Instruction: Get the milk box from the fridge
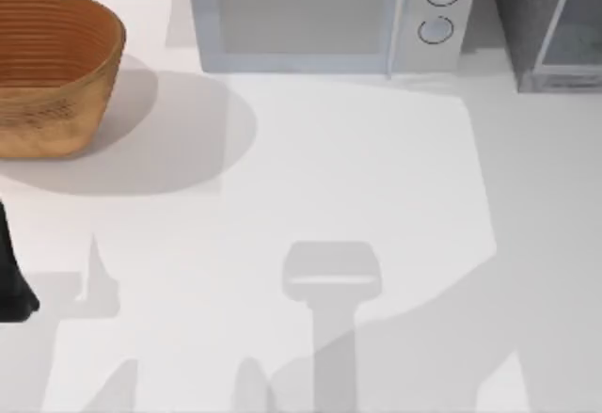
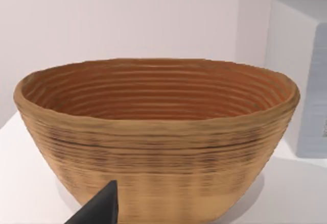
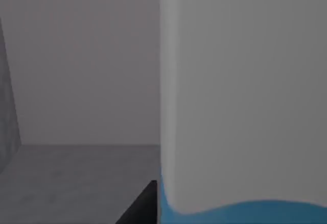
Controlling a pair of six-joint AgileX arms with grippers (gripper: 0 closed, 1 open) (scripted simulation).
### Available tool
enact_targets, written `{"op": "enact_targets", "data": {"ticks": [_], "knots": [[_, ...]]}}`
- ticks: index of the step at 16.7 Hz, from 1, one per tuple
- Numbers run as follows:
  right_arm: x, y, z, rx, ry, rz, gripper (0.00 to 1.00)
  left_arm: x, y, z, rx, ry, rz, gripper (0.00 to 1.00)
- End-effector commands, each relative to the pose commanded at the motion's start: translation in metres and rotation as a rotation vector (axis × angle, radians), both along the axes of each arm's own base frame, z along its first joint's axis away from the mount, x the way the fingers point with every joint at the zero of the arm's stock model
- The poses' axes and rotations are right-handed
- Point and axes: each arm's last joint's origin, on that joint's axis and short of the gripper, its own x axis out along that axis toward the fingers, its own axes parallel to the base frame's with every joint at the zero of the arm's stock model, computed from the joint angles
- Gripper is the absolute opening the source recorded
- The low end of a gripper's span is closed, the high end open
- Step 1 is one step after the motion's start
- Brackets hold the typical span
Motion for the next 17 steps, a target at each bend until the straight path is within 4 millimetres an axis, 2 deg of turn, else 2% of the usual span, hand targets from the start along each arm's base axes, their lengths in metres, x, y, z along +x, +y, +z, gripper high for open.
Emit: {"op": "enact_targets", "data": {"ticks": [2,3,12,17], "knots": [[0.000,0.000,0.000,0.000,0.000,0.000,0.02,0.000,0.000,0.000,0.000,0.000,0.000,1.00],[0.000,0.000,0.000,0.000,0.000,0.000,0.00,0.000,0.000,0.000,0.000,0.000,0.000,1.00],[0.000,-0.001,0.002,0.001,-0.002,-0.003,0.00,0.000,0.000,0.000,0.000,0.000,0.000,1.00],[0.000,-0.001,0.030,0.003,0.008,-0.003,0.00,0.000,0.000,0.000,0.000,0.000,0.000,1.00]]}}
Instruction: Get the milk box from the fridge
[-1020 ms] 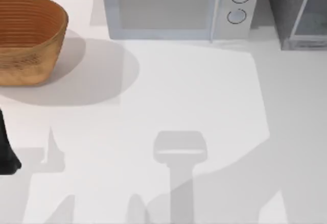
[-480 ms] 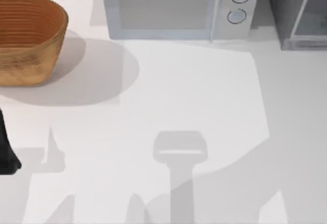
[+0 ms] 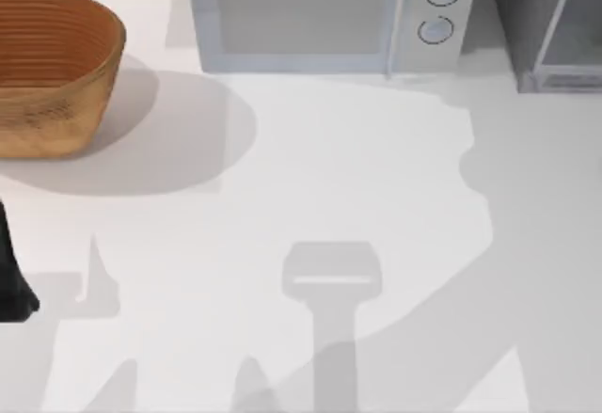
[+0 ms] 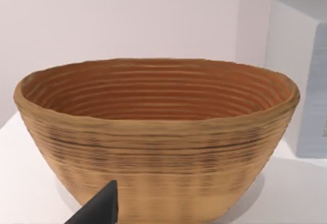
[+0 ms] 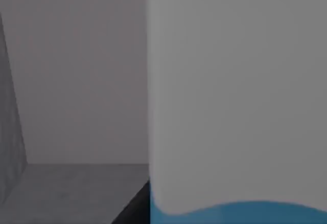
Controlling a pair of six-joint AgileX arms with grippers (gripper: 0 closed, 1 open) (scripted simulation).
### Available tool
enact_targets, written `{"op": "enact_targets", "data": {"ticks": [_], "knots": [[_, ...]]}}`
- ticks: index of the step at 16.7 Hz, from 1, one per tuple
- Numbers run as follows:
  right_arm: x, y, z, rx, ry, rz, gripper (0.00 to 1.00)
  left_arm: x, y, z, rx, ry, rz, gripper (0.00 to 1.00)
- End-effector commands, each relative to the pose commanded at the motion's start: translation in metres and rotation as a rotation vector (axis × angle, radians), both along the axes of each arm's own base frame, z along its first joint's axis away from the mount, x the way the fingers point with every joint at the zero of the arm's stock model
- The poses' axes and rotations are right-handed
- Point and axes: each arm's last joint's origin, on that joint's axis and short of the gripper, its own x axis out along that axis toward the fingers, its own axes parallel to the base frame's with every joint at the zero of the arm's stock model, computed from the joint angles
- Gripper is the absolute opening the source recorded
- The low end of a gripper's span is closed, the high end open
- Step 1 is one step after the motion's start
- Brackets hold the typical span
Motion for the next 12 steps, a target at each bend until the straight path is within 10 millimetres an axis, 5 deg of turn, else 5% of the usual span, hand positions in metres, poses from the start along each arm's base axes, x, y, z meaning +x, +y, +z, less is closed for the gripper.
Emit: {"op": "enact_targets", "data": {"ticks": [3,8,12], "knots": [[0.000,0.000,0.020,-0.002,-0.009,0.000,0.00,0.000,0.000,0.000,0.000,0.000,0.000,1.00],[-0.001,0.000,0.019,0.000,-0.006,0.001,0.00,0.000,0.000,0.000,0.000,0.000,0.000,1.00],[-0.024,-0.001,0.030,-0.009,-0.038,0.004,0.00,0.000,0.000,0.000,0.000,0.000,0.000,1.00]]}}
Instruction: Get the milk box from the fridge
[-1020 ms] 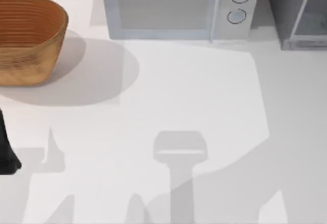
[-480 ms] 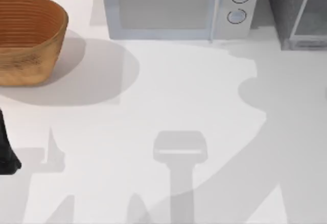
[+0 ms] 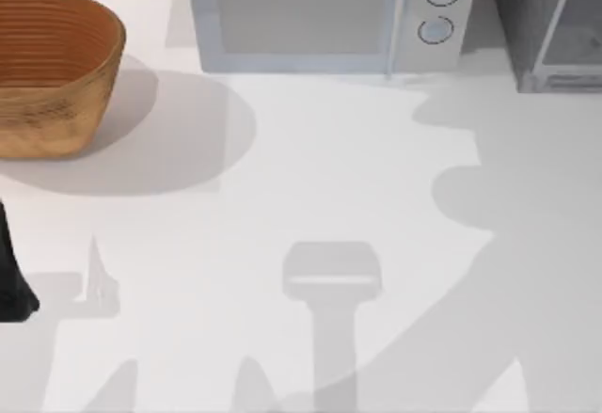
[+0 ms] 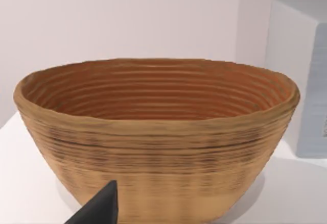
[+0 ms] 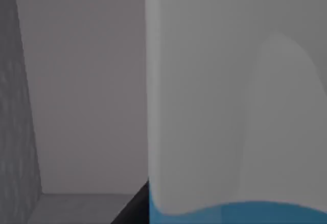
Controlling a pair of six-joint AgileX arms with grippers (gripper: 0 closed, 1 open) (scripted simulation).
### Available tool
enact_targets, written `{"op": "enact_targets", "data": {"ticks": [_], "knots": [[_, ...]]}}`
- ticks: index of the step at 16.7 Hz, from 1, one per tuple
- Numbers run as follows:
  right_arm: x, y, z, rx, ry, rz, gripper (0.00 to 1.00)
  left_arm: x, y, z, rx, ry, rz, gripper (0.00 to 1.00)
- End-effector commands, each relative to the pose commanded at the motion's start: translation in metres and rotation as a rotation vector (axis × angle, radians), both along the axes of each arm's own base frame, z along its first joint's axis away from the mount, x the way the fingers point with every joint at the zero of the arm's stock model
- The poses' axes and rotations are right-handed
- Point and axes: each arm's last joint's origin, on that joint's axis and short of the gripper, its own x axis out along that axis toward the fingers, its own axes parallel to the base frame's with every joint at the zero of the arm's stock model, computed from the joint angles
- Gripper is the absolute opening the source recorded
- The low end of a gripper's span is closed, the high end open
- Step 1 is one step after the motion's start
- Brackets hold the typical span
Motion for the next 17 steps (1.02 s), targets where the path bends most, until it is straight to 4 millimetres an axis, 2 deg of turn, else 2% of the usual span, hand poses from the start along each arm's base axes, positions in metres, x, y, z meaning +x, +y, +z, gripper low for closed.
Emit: {"op": "enact_targets", "data": {"ticks": [4,7,9,14,17], "knots": [[-0.043,0.002,-0.019,0.018,0.068,-0.003,0.00,0.000,0.000,0.000,0.000,0.000,0.000,1.00],[-0.070,0.003,-0.016,0.015,0.054,-0.004,0.00,0.000,0.000,0.000,0.000,0.000,0.000,1.00],[-0.076,0.002,-0.012,0.009,0.033,-0.004,0.00,0.000,0.000,0.000,0.000,0.000,0.000,1.00],[-0.076,0.005,-0.012,0.013,0.041,0.002,0.00,0.000,0.000,0.000,0.000,0.000,0.000,1.00],[-0.087,0.014,0.001,0.012,0.047,0.005,0.00,0.000,0.000,0.000,0.000,0.000,0.000,1.00]]}}
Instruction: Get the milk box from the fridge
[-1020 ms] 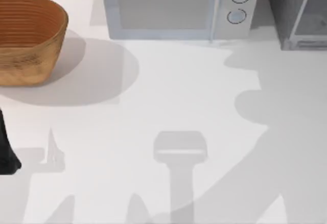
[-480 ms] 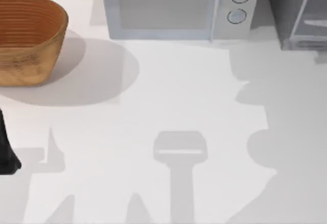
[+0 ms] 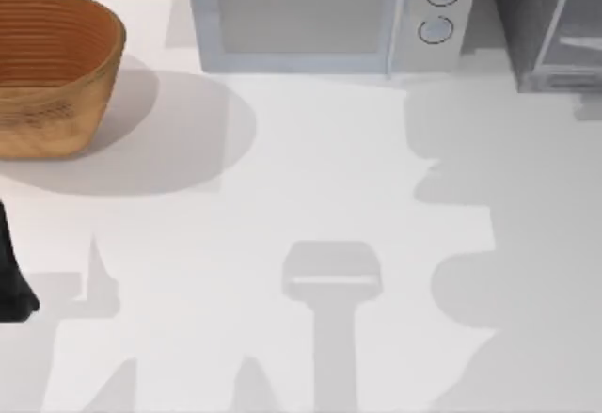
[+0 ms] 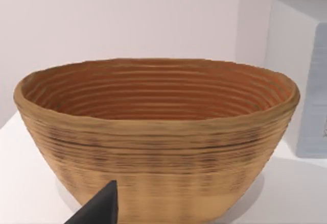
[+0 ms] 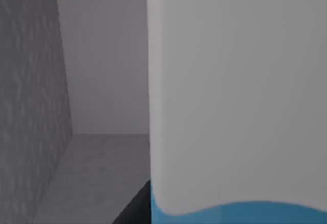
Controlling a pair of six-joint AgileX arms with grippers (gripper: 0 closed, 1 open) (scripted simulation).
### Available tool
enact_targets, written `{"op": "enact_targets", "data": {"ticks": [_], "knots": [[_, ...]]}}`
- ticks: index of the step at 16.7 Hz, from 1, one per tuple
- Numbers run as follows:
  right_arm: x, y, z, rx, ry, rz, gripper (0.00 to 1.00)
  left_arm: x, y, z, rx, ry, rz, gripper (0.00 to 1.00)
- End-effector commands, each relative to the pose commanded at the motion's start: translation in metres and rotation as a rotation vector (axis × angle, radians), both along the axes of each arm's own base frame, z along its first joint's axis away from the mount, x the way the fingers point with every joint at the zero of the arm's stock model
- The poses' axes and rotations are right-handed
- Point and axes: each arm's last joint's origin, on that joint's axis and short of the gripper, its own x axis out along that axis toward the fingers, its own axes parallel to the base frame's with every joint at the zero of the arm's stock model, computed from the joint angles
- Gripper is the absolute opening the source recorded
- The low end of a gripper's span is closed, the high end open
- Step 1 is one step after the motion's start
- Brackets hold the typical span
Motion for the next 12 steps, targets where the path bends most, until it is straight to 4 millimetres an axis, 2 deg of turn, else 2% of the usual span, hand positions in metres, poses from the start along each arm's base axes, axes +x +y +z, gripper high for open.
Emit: {"op": "enact_targets", "data": {"ticks": [3,5,9,12], "knots": [[-0.026,0.015,0.026,-0.003,-0.002,0.000,0.00,0.000,0.000,0.000,0.000,0.000,0.000,1.00],[-0.053,0.027,0.045,-0.006,-0.009,-0.001,0.00,0.000,0.000,0.000,0.000,0.000,0.000,1.00],[-0.129,0.053,0.072,-0.010,-0.042,-0.003,0.00,0.000,0.000,0.000,0.000,0.000,0.000,1.00],[-0.188,0.068,0.065,-0.009,-0.069,-0.003,0.00,0.000,0.000,0.000,0.000,0.000,0.000,1.00]]}}
